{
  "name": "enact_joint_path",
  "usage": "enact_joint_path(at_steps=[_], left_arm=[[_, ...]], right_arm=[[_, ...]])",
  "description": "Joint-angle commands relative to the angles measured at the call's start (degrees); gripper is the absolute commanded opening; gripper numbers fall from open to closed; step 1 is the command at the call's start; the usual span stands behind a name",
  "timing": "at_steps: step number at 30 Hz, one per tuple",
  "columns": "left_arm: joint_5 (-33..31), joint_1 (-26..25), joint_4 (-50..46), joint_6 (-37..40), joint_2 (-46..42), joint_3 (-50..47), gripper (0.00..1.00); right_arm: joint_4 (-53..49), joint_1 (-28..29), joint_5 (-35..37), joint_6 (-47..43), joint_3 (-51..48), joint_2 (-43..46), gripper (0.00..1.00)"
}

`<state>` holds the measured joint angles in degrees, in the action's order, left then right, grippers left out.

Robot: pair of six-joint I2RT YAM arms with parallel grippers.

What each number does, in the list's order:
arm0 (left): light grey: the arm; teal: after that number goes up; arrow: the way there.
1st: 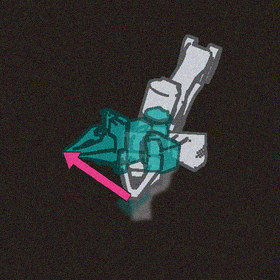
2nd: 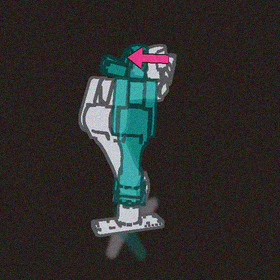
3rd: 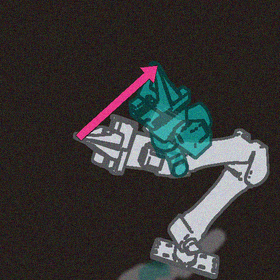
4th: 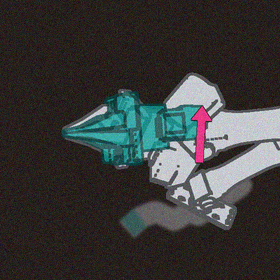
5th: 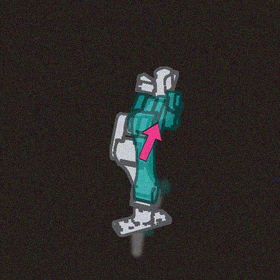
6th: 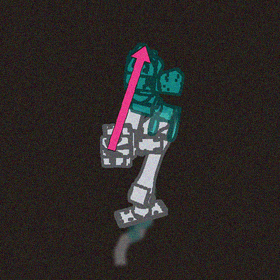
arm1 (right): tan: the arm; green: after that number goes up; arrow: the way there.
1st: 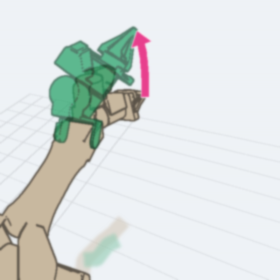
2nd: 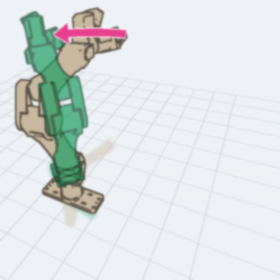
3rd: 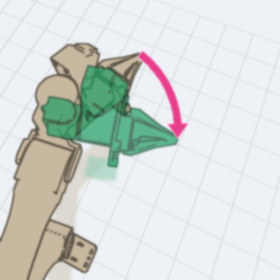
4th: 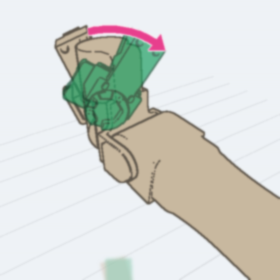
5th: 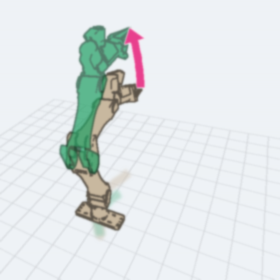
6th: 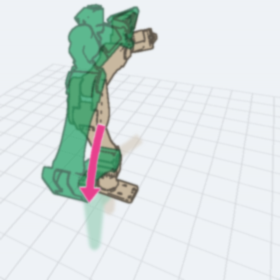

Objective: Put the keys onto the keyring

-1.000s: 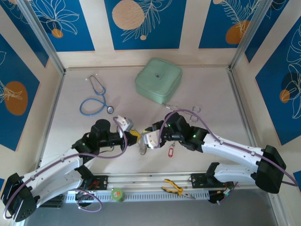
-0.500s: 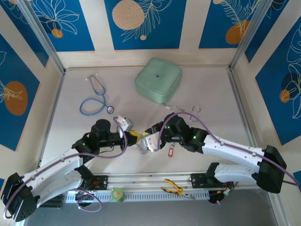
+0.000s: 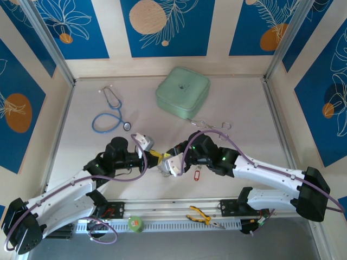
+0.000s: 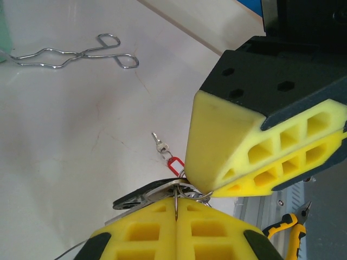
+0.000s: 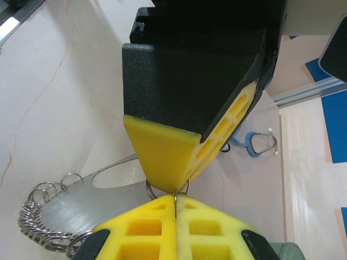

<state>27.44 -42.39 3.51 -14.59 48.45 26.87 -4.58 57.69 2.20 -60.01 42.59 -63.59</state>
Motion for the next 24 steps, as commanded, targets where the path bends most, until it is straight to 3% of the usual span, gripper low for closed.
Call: enact_joint_path(at_steps=[1,24], left_arm=[[1.8,0.4,4.7,-0.3,-1.7,2.3,0.00],[3.8,0.6,8.6,-0.3,-1.8,0.8,0.00]], right_arm=[[-3.9,0.5,0.3,-0.1,-0.4,-0.4,0.00],[-2.9,-1.0,0.0,3.0,-0.5,2.1,0.00]])
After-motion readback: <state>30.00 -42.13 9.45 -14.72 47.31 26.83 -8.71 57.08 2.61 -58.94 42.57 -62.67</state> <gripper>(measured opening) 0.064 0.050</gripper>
